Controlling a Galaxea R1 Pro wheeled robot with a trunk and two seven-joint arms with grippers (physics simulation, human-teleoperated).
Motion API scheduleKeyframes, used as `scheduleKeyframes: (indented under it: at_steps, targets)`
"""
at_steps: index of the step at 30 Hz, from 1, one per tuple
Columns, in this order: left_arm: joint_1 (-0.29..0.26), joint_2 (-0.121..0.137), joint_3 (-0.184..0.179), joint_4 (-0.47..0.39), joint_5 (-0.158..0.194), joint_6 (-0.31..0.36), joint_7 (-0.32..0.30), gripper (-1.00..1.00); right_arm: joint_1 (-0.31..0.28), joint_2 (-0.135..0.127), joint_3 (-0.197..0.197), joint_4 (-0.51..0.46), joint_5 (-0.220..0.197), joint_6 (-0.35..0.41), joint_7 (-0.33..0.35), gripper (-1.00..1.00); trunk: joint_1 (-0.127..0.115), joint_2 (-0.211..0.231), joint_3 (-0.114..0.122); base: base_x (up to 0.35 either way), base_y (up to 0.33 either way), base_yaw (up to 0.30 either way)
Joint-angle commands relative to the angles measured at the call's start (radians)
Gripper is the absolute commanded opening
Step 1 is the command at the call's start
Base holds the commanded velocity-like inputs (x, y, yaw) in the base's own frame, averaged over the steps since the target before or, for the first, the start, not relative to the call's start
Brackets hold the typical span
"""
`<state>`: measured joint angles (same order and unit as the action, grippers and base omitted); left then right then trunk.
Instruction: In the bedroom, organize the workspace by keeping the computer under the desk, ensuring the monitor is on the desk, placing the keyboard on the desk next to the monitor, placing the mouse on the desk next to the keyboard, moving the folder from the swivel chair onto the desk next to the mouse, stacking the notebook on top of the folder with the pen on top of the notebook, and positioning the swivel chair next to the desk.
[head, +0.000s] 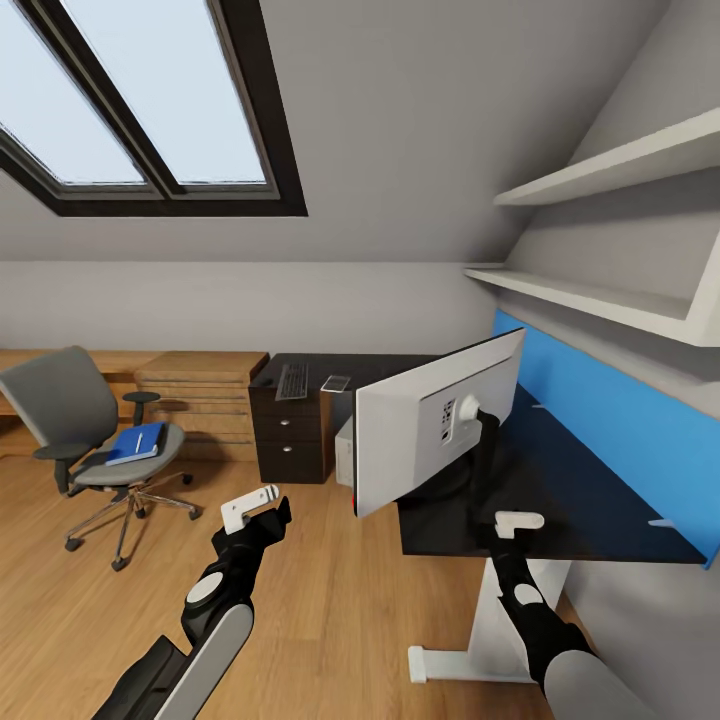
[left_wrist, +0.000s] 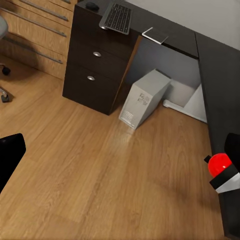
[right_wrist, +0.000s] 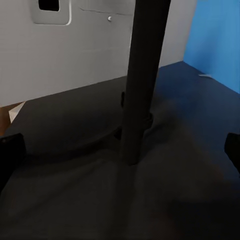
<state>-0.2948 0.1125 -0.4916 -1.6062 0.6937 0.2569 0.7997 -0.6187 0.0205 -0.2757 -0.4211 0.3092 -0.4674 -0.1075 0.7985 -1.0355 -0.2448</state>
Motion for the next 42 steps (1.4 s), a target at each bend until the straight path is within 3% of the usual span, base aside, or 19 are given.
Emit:
scheduleKeyframes:
  at_steps: [1, 33, 38, 42]
  targets:
    - [-0.001, 0.001, -0.002, -0.001, 0.003, 0.004, 0.007, 1.00, -0.001, 0.001, -0.006, 0.001, 0.011, -0.003, -0.004, 1.00, 0.000, -0.001, -0.001, 0.000, 0.000, 0.000]
    - [-0.001, 0.002, -0.002, -0.001, 0.006, 0.004, 0.006, 1.00, -0.001, -0.005, -0.011, 0.008, 0.011, 0.003, -0.023, 1.00, 0.000, -0.001, -0.001, 0.111, -0.024, 0.000]
    - [-0.001, 0.002, -0.002, -0.001, 0.005, 0.004, 0.006, 1.00, -0.002, -0.005, -0.011, 0.011, 0.009, 0.116, -0.115, 1.00, 0.000, -0.001, -0.001, 0.002, -0.001, 0.000]
    - [-0.001, 0.002, -0.002, -0.001, 0.005, 0.004, 0.006, 1.00, -0.002, -0.005, -0.011, 0.010, 0.007, 0.196, -0.142, 1.00, 0.000, -0.001, -0.001, 0.000, 0.000, 0.000]
